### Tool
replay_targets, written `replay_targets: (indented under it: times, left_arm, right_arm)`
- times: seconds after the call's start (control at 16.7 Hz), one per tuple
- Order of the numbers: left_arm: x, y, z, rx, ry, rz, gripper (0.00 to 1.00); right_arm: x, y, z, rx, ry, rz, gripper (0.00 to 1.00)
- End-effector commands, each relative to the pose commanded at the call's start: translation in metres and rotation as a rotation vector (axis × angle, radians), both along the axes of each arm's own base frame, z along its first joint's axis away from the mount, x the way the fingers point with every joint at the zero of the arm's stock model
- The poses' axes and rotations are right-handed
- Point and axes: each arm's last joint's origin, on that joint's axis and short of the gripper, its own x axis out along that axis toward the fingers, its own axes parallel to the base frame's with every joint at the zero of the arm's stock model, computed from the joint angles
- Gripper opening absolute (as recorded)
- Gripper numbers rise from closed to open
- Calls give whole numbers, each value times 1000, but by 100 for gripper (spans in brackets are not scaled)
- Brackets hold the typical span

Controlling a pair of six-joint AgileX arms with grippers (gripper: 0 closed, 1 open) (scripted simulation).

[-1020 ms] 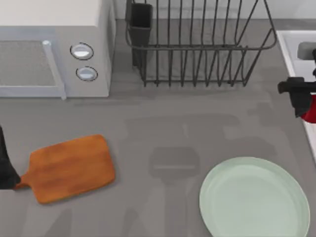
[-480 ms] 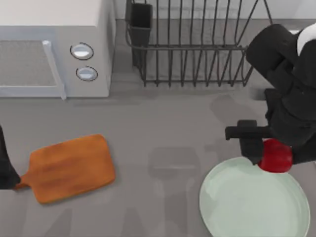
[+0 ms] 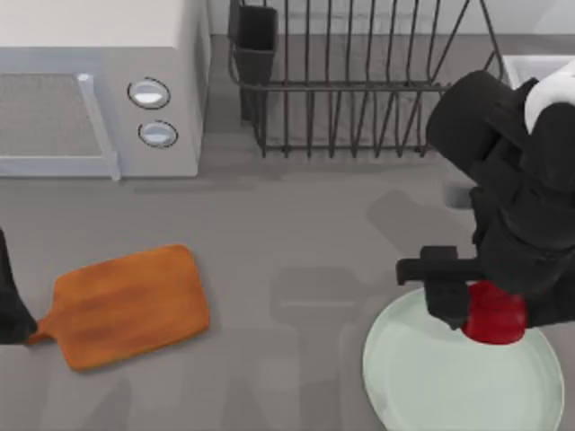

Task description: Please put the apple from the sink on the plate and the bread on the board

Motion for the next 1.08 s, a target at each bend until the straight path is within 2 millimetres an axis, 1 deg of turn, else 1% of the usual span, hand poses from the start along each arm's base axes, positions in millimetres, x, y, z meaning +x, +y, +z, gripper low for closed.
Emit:
replay_targets:
  times: [0.06, 0.84, 0.9, 1.08]
  left_arm:
    - [0, 0, 0, 0, 0, 0, 100]
    - [0, 0, 0, 0, 0, 0, 100]
    - [0, 0, 0, 0, 0, 0, 100]
    - [0, 0, 0, 0, 0, 0, 100]
  right_arm:
    - [0, 0, 0, 0, 0, 0, 0]
    - [0, 0, 0, 0, 0, 0, 98]
    - [0, 0, 0, 0, 0, 0, 100]
    - [0, 0, 0, 0, 0, 0, 100]
